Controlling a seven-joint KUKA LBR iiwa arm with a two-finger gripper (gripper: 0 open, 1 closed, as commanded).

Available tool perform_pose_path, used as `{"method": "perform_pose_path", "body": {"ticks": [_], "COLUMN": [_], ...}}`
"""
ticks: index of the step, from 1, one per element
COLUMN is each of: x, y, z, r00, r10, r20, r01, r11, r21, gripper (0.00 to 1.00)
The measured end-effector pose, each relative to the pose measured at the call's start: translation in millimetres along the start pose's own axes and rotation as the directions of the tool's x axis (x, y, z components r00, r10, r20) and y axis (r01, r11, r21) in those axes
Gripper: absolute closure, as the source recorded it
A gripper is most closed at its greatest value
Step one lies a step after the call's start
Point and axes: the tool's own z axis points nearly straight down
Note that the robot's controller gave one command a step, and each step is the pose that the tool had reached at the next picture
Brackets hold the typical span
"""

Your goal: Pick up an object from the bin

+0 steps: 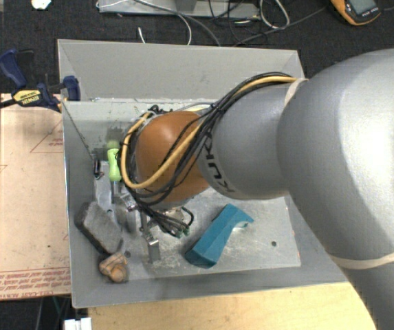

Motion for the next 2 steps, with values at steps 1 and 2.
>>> {"method": "perform_pose_path", "body": {"ticks": [1, 2], "x": [20.2, 8.5], "y": [2, 14], "z": [10, 7], "r00": [0.985, 0.958], "r10": [0.175, 0.286], "r20": [-0.006, -0.001], "r01": [-0.175, -0.286], "r11": [0.985, 0.958], "r21": [-0.001, 0.000], "gripper": [0.00, 0.00]}}
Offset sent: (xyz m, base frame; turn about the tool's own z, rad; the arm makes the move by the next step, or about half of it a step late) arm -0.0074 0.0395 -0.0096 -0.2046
